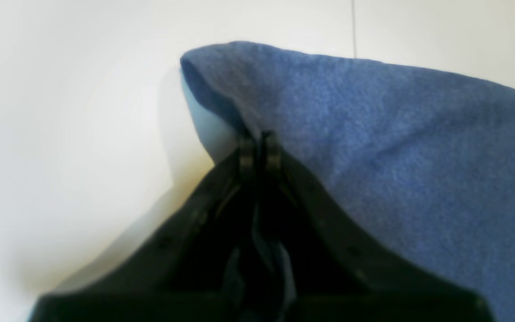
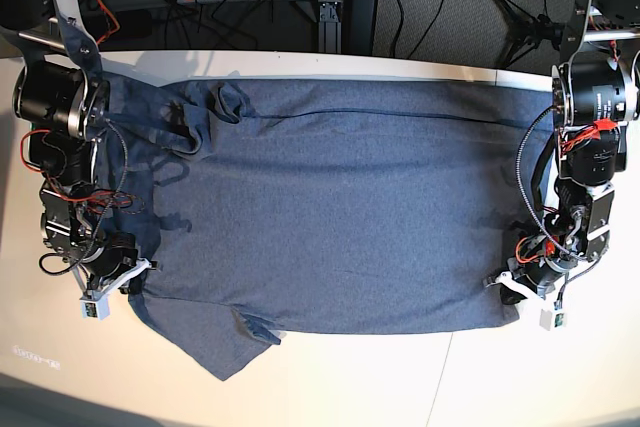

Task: Fold the T-shirt properly
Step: 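Lift and fold the hem edge with both grippers toward the collar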

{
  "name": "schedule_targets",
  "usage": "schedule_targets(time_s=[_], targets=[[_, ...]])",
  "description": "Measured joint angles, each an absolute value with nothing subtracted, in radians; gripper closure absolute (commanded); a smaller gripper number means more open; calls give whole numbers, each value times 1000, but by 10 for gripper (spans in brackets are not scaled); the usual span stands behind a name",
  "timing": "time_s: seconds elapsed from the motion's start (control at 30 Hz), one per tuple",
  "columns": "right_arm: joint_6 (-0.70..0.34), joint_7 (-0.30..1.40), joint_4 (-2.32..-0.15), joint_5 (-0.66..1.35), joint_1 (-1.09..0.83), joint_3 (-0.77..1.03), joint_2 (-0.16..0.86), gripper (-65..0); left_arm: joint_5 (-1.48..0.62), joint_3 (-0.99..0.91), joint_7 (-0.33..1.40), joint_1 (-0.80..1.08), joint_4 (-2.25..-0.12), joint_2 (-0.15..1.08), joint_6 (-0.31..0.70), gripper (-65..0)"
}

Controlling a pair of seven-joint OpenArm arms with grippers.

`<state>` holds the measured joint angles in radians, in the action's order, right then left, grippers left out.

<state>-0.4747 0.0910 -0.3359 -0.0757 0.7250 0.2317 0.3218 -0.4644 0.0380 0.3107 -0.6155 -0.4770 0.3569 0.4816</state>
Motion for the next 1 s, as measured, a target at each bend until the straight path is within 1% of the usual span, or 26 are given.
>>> schedule_targets(time_s=[0.17,0.3,0.47,0.53,0.63,0.77,0.9,1.0], targets=[[-479,105,-381,-59,719,232,322,0,-464,38,311,-616,-477,361,534,0],[-498,149,-422,50,718,231,334,0,-508,38,314,-624,-477,388,545,0],[-520,200,-449,127,717,231,354,0,-529,38,318,-635,-477,427,567,0],[-527,212,-452,132,717,231,354,0,-528,39,321,-643,-477,435,572,0],[-535,215,-452,138,715,231,354,0,-531,39,322,-648,-477,450,607,0],[-536,221,-452,152,714,231,360,0,-555,39,373,-646,-477,454,607,0],[-543,267,-453,202,714,231,383,0,-582,39,431,-646,-477,471,608,0],[-554,297,-453,208,714,231,394,0,-588,39,442,-638,-477,485,632,0]])
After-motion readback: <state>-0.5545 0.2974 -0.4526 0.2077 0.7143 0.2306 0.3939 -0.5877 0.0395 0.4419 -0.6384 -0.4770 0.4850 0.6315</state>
